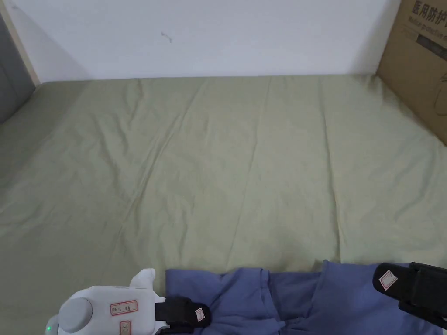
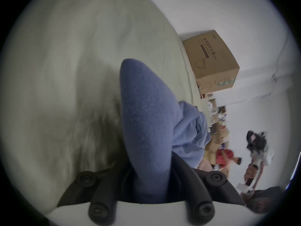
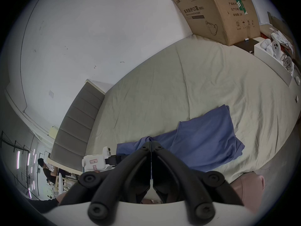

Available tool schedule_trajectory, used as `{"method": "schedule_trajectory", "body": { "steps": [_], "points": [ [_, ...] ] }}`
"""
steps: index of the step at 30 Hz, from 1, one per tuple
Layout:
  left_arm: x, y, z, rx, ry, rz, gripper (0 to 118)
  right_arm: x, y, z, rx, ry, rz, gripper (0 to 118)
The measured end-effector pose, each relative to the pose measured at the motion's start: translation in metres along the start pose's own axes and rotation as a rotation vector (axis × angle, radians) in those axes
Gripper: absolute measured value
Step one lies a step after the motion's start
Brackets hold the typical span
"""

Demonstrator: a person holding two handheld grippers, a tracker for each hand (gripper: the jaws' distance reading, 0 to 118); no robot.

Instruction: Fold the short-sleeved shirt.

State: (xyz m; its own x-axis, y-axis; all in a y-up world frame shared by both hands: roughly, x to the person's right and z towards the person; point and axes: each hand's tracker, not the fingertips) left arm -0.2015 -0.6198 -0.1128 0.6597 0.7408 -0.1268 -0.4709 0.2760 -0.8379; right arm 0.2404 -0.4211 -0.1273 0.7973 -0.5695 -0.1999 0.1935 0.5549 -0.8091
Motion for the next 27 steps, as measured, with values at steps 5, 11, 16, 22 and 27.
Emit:
{"method": "schedule_trajectory", "body": {
  "steps": [5,11,16,22,27],
  "points": [
    [0.056,0.002,0.062,0.051,0.25,-0.271,7,0.009,0.002,0.012,0.058,0.028,0.029,0],
    [0.094,0.007,0.119,0.059,0.826,-0.496,7,0.035,-0.001,0.02,0.088,0.054,-0.023,0],
    [0.141,0.002,0.08,0.008,0.523,-0.374,8,0.057,-0.005,0.032,0.093,0.042,-0.071,0],
    [0.183,0.002,-0.028,-0.082,0.278,-0.279,27,0.074,-0.002,0.051,0.133,0.016,-0.1,0],
    [0.196,0.0,-0.07,-0.117,-0.042,-0.158,115,0.076,0.0,0.058,0.15,0.009,-0.105,0]
  ]
}}
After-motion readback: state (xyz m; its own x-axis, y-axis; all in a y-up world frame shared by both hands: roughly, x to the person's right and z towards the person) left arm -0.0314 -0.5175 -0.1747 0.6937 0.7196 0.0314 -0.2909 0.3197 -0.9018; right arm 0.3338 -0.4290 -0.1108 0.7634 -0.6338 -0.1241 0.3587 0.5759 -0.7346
